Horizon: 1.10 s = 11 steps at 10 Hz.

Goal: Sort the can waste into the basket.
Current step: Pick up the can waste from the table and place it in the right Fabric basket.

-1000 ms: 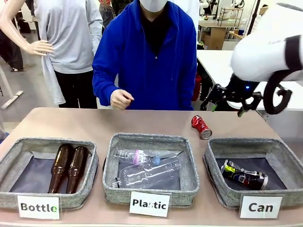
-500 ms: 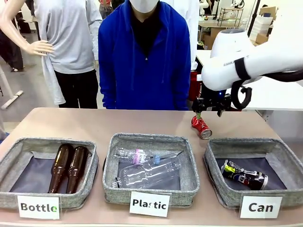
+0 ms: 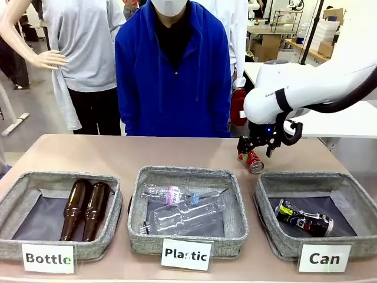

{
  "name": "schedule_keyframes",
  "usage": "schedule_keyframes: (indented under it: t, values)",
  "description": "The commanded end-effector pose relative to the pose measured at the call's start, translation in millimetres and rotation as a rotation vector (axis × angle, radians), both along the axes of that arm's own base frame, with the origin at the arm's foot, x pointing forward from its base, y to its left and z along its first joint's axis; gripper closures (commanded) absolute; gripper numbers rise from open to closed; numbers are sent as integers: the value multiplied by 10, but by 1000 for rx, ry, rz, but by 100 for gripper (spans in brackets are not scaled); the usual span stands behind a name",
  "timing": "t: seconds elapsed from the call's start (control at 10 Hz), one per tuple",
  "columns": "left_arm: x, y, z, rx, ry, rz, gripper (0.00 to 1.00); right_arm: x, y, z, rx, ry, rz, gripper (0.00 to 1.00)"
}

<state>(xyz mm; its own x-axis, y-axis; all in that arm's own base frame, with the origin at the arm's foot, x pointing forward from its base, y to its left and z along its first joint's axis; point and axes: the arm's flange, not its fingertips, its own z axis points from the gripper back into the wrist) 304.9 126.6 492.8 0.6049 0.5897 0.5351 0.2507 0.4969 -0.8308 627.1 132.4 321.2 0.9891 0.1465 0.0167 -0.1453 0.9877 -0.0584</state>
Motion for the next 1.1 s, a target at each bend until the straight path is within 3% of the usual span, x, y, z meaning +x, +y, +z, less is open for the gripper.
schedule_keyframes:
  t: [0.0, 0.5, 0.6, 0.7, 0.8, 0.9, 1.0]
  values:
    - [6, 3, 0, -10, -15, 2, 0, 130, 6, -71, 22, 61, 17, 0]
    - [6, 3, 0, -10, -15, 2, 0, 190, 28, -164, 47, 52, -29, 0]
    - [6, 3, 0, -10, -15, 2, 0, 188, 30, -161, 50, 64, -28, 59]
    - [6, 3, 0, -10, -15, 2, 0, 199, 35, -153, 54, 64, -27, 60]
    - [6, 3, 0, -10, -15, 2, 0, 204, 37, -149, 55, 64, -27, 100]
    - [6, 3, 0, -10, -15, 2, 0, 197, 42, -148, 55, 66, -24, 66]
    - [6, 3, 0, -10, -15, 2, 0, 189, 45, -149, 54, 68, -19, 100]
